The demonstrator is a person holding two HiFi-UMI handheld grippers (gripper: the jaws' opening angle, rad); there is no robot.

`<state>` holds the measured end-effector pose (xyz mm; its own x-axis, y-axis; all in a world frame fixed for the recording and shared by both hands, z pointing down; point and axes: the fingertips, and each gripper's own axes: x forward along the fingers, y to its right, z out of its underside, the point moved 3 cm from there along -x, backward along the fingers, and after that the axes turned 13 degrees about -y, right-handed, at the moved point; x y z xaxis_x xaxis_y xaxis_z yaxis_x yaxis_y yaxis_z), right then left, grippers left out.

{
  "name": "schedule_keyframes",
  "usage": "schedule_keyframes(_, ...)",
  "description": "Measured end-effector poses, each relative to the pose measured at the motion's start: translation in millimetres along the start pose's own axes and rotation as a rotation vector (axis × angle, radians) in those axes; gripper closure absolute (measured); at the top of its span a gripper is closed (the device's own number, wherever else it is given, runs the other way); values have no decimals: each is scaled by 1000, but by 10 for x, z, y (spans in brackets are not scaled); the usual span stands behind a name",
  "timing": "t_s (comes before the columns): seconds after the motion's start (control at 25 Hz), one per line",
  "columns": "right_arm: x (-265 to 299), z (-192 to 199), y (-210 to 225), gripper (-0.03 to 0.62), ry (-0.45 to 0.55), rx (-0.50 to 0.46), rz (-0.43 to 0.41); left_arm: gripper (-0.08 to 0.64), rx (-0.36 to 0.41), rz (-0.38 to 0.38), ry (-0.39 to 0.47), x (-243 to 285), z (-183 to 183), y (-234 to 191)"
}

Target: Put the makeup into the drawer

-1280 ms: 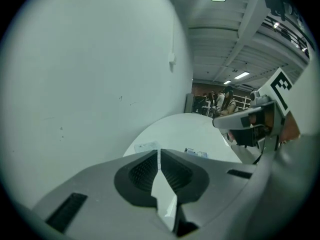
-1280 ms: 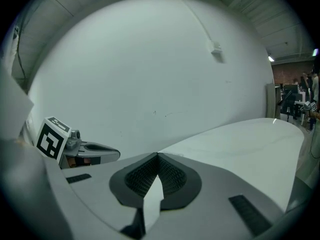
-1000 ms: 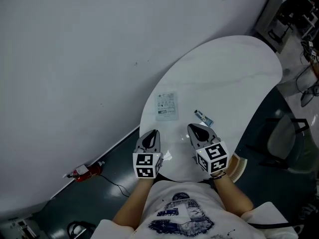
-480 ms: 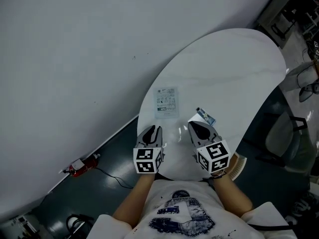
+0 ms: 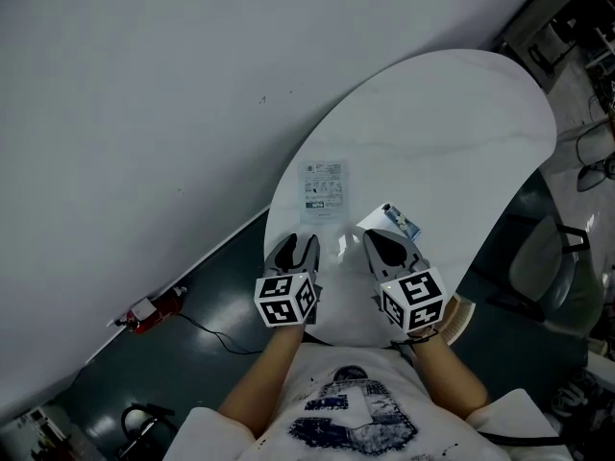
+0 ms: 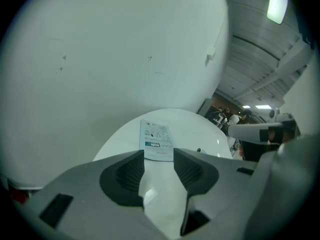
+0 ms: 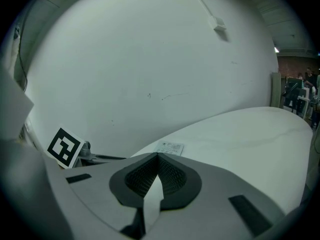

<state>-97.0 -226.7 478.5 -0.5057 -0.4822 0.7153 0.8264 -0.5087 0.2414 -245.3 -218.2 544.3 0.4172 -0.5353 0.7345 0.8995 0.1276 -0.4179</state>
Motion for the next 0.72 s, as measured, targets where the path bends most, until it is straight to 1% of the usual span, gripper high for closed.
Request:
schedule_keyframes(0.2, 84, 11, -31, 571, -20, -10, -3, 335, -98, 25, 10, 93, 18, -63)
schedule_keyframes(0.36, 139, 1, -26, 572, -34, -15, -2, 316, -221, 59, 17, 180, 31, -113)
schedule_keyframes(0.52, 180, -23, -32, 572, -44, -16, 0, 313, -319, 81, 29, 249, 17, -156)
schedule_keyframes(0.72, 248, -30, -47, 572, -55, -17, 0, 313, -432, 112, 12, 366, 45, -219)
